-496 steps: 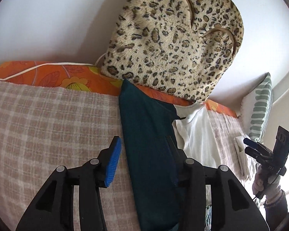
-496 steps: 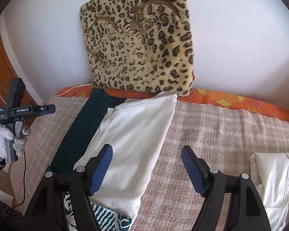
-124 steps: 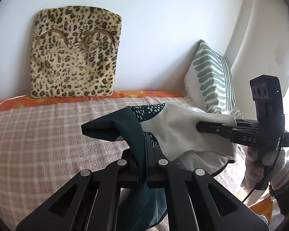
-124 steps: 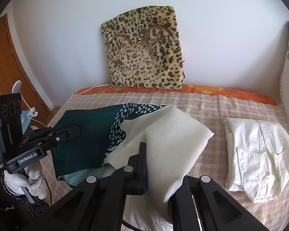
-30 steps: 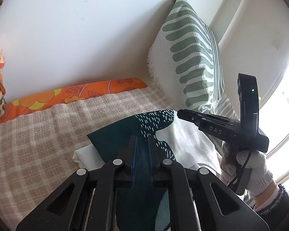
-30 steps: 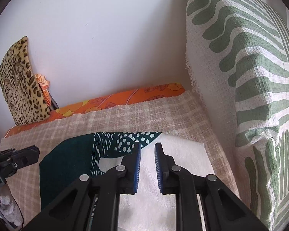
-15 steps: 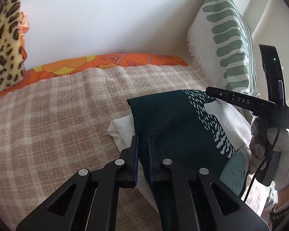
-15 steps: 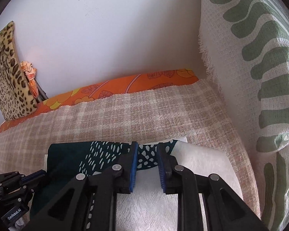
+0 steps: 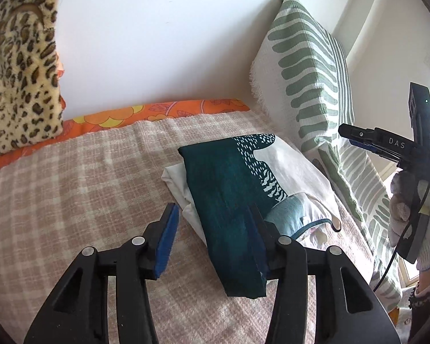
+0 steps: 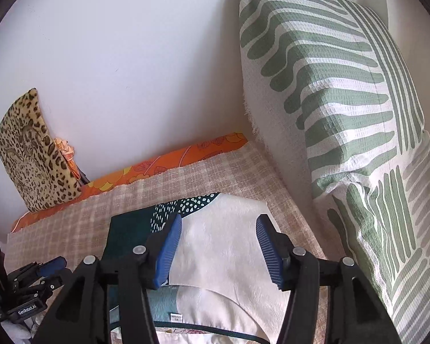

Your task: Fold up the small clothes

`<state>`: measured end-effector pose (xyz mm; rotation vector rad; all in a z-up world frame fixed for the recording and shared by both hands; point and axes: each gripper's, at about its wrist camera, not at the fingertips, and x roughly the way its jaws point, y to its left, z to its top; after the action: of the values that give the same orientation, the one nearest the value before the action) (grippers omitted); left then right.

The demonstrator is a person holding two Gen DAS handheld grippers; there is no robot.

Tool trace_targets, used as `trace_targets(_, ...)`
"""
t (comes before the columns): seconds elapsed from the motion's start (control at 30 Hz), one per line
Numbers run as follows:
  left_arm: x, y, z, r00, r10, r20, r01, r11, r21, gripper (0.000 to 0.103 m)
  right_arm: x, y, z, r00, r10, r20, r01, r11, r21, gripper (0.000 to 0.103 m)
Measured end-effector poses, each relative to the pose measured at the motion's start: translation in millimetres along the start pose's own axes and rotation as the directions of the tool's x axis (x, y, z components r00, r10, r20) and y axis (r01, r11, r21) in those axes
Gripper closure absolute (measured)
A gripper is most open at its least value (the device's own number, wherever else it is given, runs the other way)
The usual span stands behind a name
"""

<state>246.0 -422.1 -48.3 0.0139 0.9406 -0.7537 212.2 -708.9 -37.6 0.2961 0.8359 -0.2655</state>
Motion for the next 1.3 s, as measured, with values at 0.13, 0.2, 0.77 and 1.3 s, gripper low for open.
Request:
trace_targets(0.13,-35,-9,-9,1.000,0.005,0.028,-0.006,0.999,0.037,0.043,-43,14,-18,0.999,-0.016,0.036,0.017,0.999,-0.028,0.027)
trace_targets(0.2,-52,-11,-15,0.999,0.001,0.036,-0.002,0.999,0.039,0.041,-62,22,-29,0.999,0.000,0.053,0.001,1.000,-0.018,0.023)
trace_targets(0.77,-172,-19,-99,0.989,-0.002,0.149,-0.009,0.997,0.075,0.027,-159,82,-144,0.994,-0.019,0.110,0.017,1.000,0.020,0.016)
trace_targets(1.3,-207,-2,-155,0.972,0.075,0.223,-0.099,0.990,0.101,0.019,-161,116,-215,0.977,-0.111,0.183,0.104,0.993,0.050,0.000)
